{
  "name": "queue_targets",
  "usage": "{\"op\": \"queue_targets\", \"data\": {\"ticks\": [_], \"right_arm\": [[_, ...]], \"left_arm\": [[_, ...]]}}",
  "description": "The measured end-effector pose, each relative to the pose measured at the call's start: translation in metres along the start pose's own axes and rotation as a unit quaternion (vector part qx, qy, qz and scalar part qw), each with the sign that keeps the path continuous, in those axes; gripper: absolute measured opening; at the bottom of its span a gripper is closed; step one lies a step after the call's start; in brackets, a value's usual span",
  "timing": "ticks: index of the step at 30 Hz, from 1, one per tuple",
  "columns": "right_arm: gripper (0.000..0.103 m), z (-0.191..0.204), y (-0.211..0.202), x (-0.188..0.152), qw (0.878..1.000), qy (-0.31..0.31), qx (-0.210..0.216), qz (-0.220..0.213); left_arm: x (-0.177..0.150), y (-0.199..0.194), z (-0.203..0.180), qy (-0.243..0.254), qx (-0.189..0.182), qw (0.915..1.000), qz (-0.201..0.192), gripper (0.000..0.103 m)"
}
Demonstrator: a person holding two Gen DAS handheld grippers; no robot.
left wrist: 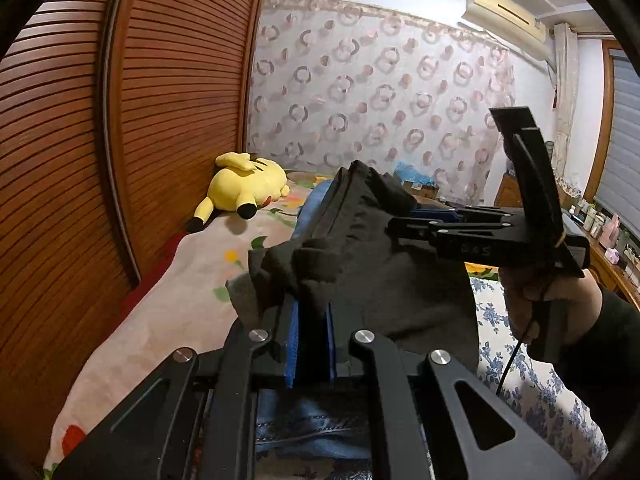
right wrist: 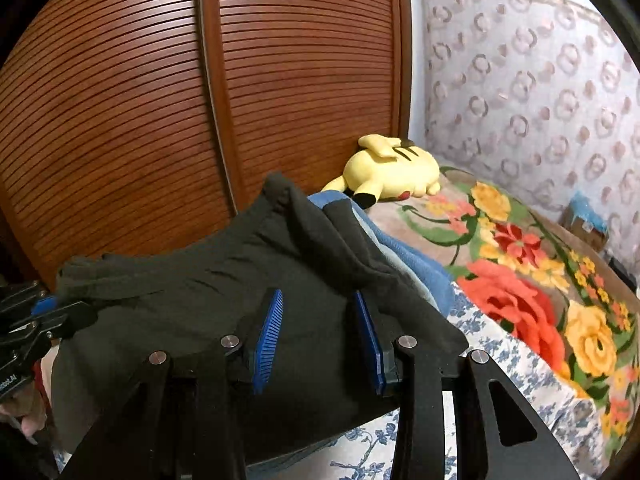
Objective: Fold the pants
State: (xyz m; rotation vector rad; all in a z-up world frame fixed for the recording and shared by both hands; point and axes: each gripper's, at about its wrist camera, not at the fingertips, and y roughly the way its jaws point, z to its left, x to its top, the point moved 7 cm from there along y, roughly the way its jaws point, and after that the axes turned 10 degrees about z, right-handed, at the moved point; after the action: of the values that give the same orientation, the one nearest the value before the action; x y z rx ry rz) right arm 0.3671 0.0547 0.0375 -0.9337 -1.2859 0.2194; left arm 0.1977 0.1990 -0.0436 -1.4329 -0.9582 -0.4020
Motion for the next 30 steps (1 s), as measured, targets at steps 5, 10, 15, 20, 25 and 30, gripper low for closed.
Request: {"op": "queue_targets", "data": {"ticks": [5, 10, 15, 20, 25, 30], "right_arm": [[0.048, 0.004, -0.015, 0.003, 1.0, 0.012, -0.002, -0.011], [0.055, 0.018, -0.042, -0.017, 0.999, 0.027, -0.022, -0.03], [0.066, 0.024, -0.073, -0.047, 0.997, 0.055, -0.034, -0.045], [0.071, 0.033, -0.104, -0.078, 0.993, 0.084, -0.055, -0.059], [0.075, 0.051, -0.141, -0.115, 0.988, 0.108, -0.087, -0.068], [0.076, 0.067, -0.181, -0.153, 0.979, 0.143, -0.122, -0.077]], "left_arm": [[-0.002, -0.004, -0.003, 0.006, 0.003, 1.0, 0.005, 0.024], [-0.007, -0.012, -0.011, 0.023, -0.003, 0.9997, 0.007, 0.055], [-0.016, -0.024, -0.03, 0.046, -0.022, 0.9986, 0.013, 0.084], [-0.028, -0.041, -0.051, 0.077, -0.022, 0.9967, 0.011, 0.087], [-0.038, -0.054, -0.068, 0.087, -0.048, 0.9949, 0.011, 0.092], [-0.047, -0.068, -0.09, 0.106, -0.069, 0.9919, 0.007, 0.092]]}}
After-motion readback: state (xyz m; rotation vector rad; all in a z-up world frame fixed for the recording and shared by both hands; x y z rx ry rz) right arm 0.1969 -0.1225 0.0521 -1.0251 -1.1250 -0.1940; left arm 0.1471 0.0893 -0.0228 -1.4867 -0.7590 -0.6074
